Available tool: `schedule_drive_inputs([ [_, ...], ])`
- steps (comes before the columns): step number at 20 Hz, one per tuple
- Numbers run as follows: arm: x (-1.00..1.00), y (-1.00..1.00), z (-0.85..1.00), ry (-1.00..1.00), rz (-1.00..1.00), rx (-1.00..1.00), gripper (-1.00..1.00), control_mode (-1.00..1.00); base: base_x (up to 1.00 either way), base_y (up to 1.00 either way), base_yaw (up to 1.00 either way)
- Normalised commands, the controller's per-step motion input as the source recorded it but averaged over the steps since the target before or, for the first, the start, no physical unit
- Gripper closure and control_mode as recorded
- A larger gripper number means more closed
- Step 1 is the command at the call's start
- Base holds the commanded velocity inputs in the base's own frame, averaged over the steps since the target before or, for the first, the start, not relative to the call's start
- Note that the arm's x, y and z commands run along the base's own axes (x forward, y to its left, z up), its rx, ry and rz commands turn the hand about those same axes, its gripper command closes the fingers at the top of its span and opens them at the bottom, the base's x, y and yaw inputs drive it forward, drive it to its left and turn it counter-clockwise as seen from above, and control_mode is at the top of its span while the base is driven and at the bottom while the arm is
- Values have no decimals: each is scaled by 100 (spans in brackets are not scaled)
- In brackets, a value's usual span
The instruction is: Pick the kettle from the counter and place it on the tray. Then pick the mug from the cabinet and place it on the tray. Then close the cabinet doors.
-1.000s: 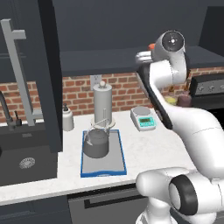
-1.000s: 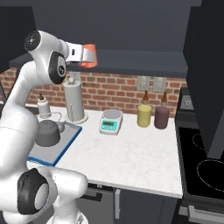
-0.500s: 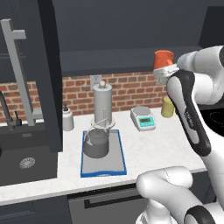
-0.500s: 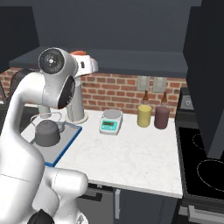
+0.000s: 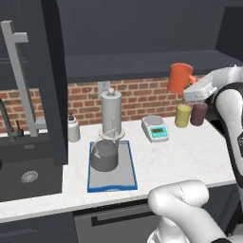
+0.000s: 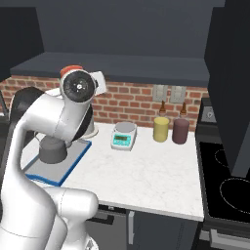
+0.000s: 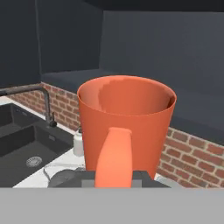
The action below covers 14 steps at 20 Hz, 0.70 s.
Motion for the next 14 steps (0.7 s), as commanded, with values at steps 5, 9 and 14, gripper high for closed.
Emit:
schedule_drive_inputs([
  [5,-26,26,-27,2,20,0,100,-100,0,0,0],
  [9,-7,29,-29,7,17,0,100,-100,0,0,0],
  [14,0,8,-23,15,13,0,100,-100,0,0,0],
])
